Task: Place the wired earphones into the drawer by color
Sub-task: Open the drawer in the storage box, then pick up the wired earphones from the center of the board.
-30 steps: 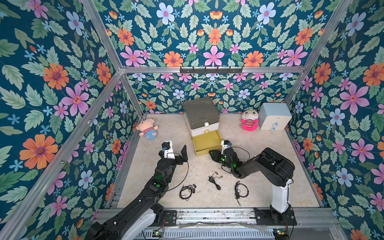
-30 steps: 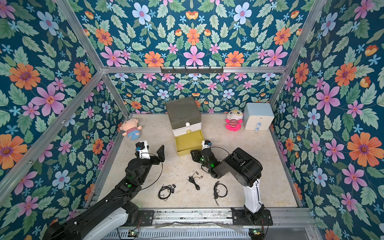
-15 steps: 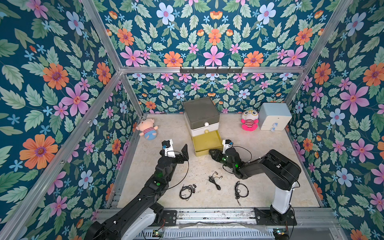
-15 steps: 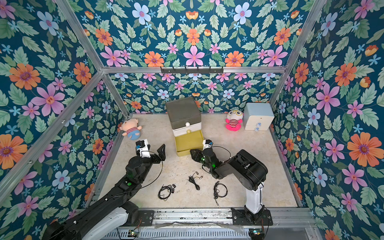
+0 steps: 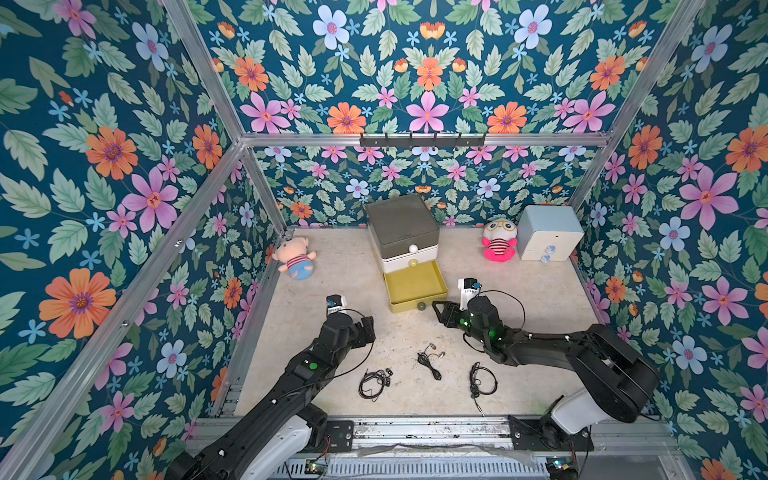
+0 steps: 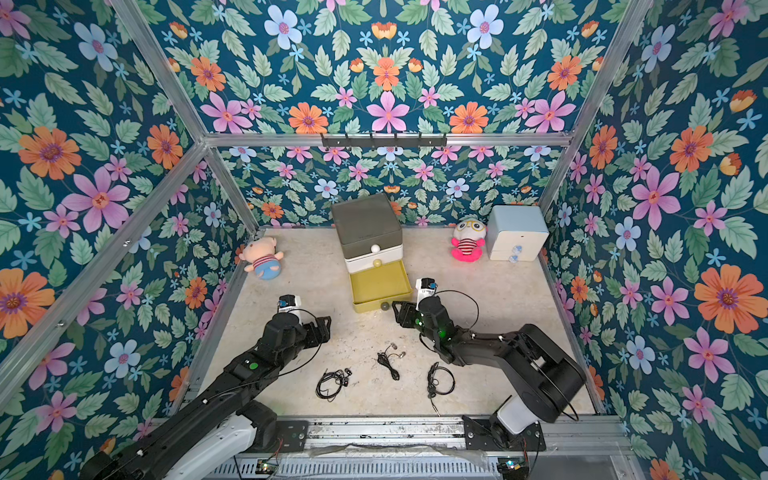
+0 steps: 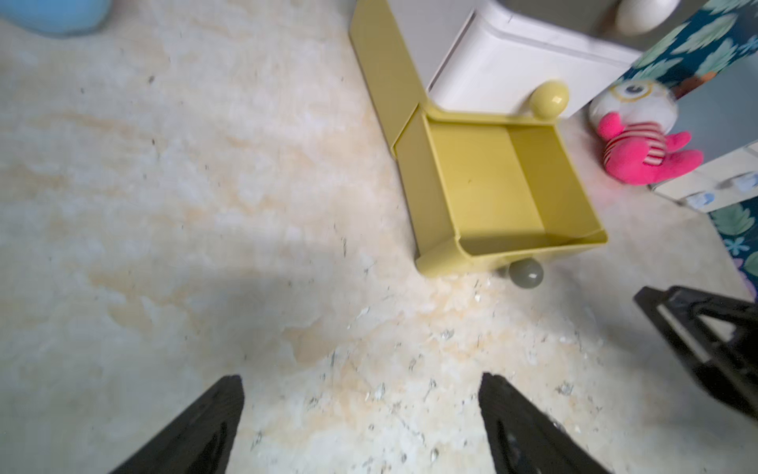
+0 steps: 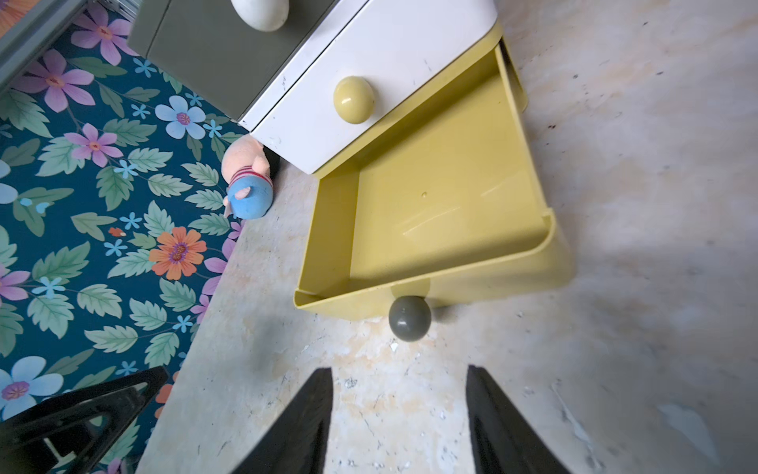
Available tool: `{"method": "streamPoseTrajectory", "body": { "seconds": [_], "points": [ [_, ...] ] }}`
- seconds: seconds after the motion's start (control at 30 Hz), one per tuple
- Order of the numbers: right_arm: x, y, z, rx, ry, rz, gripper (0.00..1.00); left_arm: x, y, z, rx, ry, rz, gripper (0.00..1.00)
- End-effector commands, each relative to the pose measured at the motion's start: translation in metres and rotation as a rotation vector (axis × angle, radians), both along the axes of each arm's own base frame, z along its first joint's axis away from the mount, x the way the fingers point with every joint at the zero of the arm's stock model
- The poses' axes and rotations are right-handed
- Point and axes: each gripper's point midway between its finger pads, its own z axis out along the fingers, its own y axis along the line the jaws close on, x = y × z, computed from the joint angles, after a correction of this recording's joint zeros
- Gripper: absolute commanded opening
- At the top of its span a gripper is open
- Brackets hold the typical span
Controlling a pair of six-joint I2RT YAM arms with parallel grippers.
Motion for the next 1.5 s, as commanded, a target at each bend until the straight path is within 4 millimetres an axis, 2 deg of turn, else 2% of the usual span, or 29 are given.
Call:
{"method": "streamPoseTrajectory", "body": {
  "seconds": [0.0, 0.23, 0.43, 0.53, 0.83, 1.27, 1.47],
  "points": [
    [-0.006, -0.029, -0.011, -0.161, -0.012, -0.031, 0.58, -0.024, 0.002, -0.025, 0.009, 0.153, -0.007, 0.95],
    [-0.010, -0.071, 0.005, -0.261, -0.106, -0.108, 0.59, -0.046, -0.008, -0.044, 0.020, 0.258, -0.051, 0.91],
    [-0.011, -0.089, 0.004, -0.270, -0.146, -0.156, 0.60, -0.066, -0.030, -0.055, 0.075, 0.323, -0.112, 0.89],
    [-0.013, -0.089, 0.004, -0.269, -0.141, -0.150, 0.60, -0.077, -0.038, -0.060, 0.092, 0.350, -0.132, 0.89],
    [-0.014, -0.090, 0.007, -0.265, -0.153, -0.151, 0.60, -0.100, -0.028, -0.073, 0.138, 0.391, -0.090, 0.83],
    [-0.014, -0.093, 0.007, -0.267, -0.155, -0.160, 0.60, -0.119, -0.027, -0.089, 0.140, 0.449, -0.106, 0.75],
    [-0.015, -0.092, 0.007, -0.266, -0.156, -0.157, 0.60, -0.125, -0.036, -0.090, 0.089, 0.460, -0.151, 0.65]
  ]
}}
